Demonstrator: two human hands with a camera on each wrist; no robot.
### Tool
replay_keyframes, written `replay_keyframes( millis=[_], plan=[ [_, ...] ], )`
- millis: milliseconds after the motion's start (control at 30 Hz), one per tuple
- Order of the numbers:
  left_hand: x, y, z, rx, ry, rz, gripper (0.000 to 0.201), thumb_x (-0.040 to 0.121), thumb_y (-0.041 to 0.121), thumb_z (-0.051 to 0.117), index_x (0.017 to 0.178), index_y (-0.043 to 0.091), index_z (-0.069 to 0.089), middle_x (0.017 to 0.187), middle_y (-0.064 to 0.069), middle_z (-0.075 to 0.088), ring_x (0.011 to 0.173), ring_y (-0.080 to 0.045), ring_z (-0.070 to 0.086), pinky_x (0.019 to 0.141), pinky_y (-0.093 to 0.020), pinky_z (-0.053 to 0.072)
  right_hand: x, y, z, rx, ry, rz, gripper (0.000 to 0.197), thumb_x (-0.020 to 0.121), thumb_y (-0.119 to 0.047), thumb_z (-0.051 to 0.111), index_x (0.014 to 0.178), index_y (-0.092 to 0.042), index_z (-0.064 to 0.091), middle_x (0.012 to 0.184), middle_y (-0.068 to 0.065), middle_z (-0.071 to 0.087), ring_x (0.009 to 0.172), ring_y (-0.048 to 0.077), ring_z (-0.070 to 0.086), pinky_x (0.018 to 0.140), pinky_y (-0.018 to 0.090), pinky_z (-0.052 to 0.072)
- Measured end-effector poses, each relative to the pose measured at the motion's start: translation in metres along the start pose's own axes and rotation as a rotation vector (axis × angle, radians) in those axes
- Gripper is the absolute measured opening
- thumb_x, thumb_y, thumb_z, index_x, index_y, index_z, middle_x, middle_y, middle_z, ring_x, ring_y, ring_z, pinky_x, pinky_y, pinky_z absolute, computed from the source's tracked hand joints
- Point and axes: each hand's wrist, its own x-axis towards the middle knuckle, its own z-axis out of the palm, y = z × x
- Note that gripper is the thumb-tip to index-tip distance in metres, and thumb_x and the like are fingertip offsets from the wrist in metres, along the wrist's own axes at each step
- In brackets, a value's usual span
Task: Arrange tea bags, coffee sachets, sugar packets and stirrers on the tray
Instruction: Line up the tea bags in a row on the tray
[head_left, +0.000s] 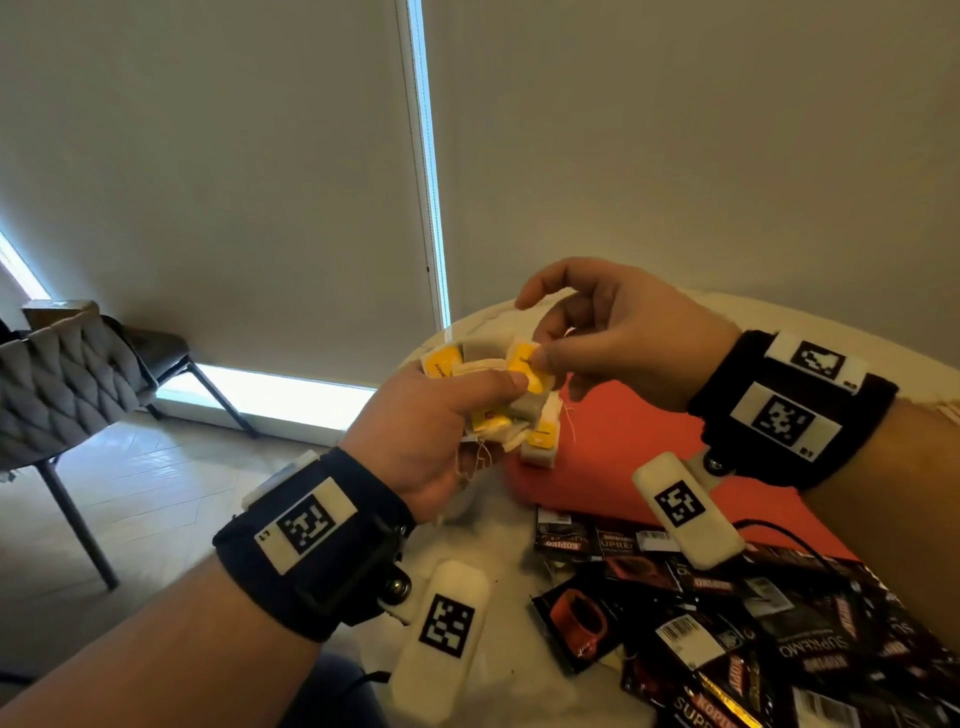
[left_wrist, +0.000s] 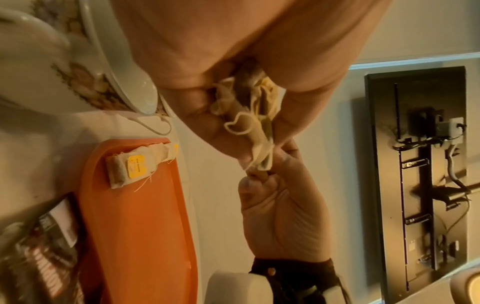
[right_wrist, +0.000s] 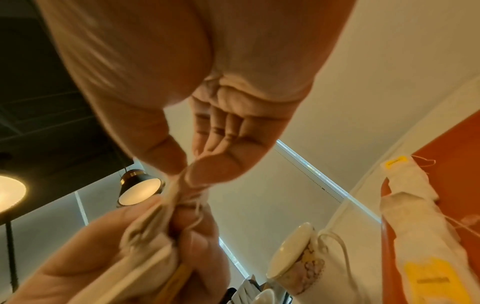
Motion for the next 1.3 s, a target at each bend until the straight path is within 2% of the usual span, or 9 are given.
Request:
replay_keyframes(
  millis=[100,233,433,567,667,800,967,1100,1300],
  plan=[
    [0.006,-0.002,-0.001,0.000,0.019,0.039,0.037,0.093,0.005,0.070,0.130,0.009,0.068,0.097,-0.016,0.074,0.074,-0.022,0.073,0.062,-0.032,0.056,-0.001,0.005,0.004,0.090,0.029,0.088,0.047,0.078,-0.005,0.081,0.121,-0.012,0.062,0.087,0.015,0.072,0.078,0.029,0.073,0.066,0.040,0.060],
    [0.015,-0.002,0.000,0.012,0.129,0.069,0.032,0.094,0.016,0.073,0.127,0.012,0.070,0.103,-0.018,0.078,0.079,-0.025,0.074,0.064,-0.035,0.058,0.001,0.011,0.006,0.162,0.101,0.120,0.042,0.083,0.008,0.074,0.119,-0.009,0.062,0.078,0.008,0.069,0.075,0.028,0.073,0.069,0.041,0.062],
    [0.022,0.004,-0.018,-0.033,0.259,0.106,0.022,0.093,0.011,0.075,0.114,0.015,0.074,0.097,-0.012,0.077,0.091,-0.036,0.076,0.089,-0.064,0.060,0.006,0.038,-0.003,0.167,0.202,0.307,0.041,0.084,0.012,0.071,0.117,-0.009,0.057,0.067,0.009,0.068,0.061,0.024,0.070,0.064,0.041,0.063],
    [0.021,0.008,-0.026,-0.068,0.268,0.087,0.017,0.094,0.008,0.073,0.109,0.015,0.073,0.099,-0.013,0.079,0.089,-0.034,0.078,0.072,-0.047,0.065,0.002,0.070,0.007,-0.096,0.111,0.513,0.039,0.080,0.007,0.078,0.111,-0.007,0.059,0.094,0.028,0.073,0.082,0.038,0.075,0.081,0.057,0.061],
    [0.020,0.008,-0.029,-0.091,0.277,0.069,0.019,0.093,0.007,0.074,0.111,0.014,0.072,0.098,-0.012,0.079,0.085,-0.029,0.079,0.061,-0.037,0.062,0.004,0.080,0.016,-0.176,0.107,0.565,0.034,0.078,-0.001,0.084,0.100,-0.012,0.061,0.101,0.028,0.073,0.094,0.043,0.074,0.091,0.064,0.055],
    [0.021,0.007,-0.032,-0.102,0.278,0.052,0.029,0.092,0.009,0.076,0.120,0.013,0.070,0.106,-0.013,0.078,0.086,-0.028,0.080,0.059,-0.033,0.061,0.008,0.086,0.021,-0.251,0.104,0.559,0.026,0.074,-0.006,0.089,0.085,-0.013,0.065,0.098,0.024,0.074,0.092,0.040,0.075,0.088,0.060,0.056],
    [0.023,0.005,-0.036,-0.111,0.245,0.048,0.036,0.092,0.011,0.076,0.127,0.012,0.068,0.115,-0.017,0.076,0.098,-0.035,0.078,0.073,-0.043,0.064,0.010,0.090,0.019,-0.270,0.120,0.573,0.026,0.076,-0.007,0.088,0.088,-0.010,0.064,0.084,0.016,0.077,0.083,0.031,0.077,0.069,0.040,0.059],
    [0.022,0.004,-0.037,-0.110,0.234,0.039,0.036,0.092,0.012,0.075,0.128,0.013,0.068,0.112,-0.014,0.078,0.093,-0.030,0.079,0.059,-0.032,0.060,0.009,0.091,0.014,-0.240,0.128,0.601,0.028,0.076,-0.006,0.088,0.090,-0.011,0.064,0.085,0.017,0.077,0.084,0.031,0.077,0.080,0.044,0.057],
    [0.015,0.005,-0.035,-0.107,0.231,0.040,0.033,0.093,0.011,0.074,0.125,0.015,0.068,0.106,-0.012,0.078,0.091,-0.030,0.079,0.056,-0.030,0.058,0.010,0.090,0.011,-0.247,0.155,0.605,0.025,0.074,-0.005,0.088,0.093,-0.007,0.071,0.089,0.015,0.078,0.087,0.030,0.077,0.094,0.055,0.058]
  ],
)
